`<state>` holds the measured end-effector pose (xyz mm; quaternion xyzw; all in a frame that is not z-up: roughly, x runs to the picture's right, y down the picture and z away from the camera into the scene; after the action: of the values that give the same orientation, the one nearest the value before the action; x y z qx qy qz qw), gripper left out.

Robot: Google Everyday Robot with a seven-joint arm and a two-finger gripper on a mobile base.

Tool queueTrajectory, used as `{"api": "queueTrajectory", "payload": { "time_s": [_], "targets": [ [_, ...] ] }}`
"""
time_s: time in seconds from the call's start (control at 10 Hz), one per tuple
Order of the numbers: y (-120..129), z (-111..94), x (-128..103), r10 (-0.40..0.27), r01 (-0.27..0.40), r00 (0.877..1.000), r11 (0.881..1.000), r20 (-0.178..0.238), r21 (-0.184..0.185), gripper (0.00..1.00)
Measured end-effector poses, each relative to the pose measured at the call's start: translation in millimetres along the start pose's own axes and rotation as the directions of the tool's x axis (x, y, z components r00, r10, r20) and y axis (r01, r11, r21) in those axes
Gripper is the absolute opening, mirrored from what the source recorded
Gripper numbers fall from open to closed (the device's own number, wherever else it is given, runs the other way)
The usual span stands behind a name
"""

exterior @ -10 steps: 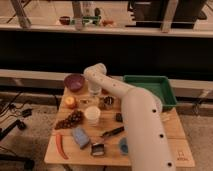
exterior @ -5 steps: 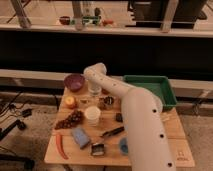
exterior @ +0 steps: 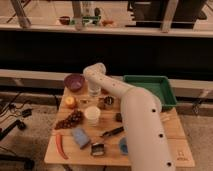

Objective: Place fork in table surface

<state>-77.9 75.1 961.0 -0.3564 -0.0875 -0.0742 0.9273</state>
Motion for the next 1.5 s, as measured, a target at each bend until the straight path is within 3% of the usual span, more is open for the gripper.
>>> {"api": "queueTrajectory", "payload": {
  "time_s": [0.2,0.4,0.5,0.8,1.5],
  "targets": [
    [-0.9,1.3,-3.2,-0.01,0.01,1.0,1.0,0.009,-0.003,0.28],
    [-13.1,4.7,-20.6,-0.064,0.064,0.998,0.998,0.024,0.004,0.11],
    [-16.6,6.3,-29.0,-0.088,0.088,0.995,0.996,0.036,0.004,0.09],
    [-17.6,7.9,-29.9,-0.111,0.111,0.992,0.994,0.061,0.004,0.09],
    [-16.4,4.7,-27.3,-0.104,0.104,0.993,0.995,0.062,0.012,0.09]
  ]
}}
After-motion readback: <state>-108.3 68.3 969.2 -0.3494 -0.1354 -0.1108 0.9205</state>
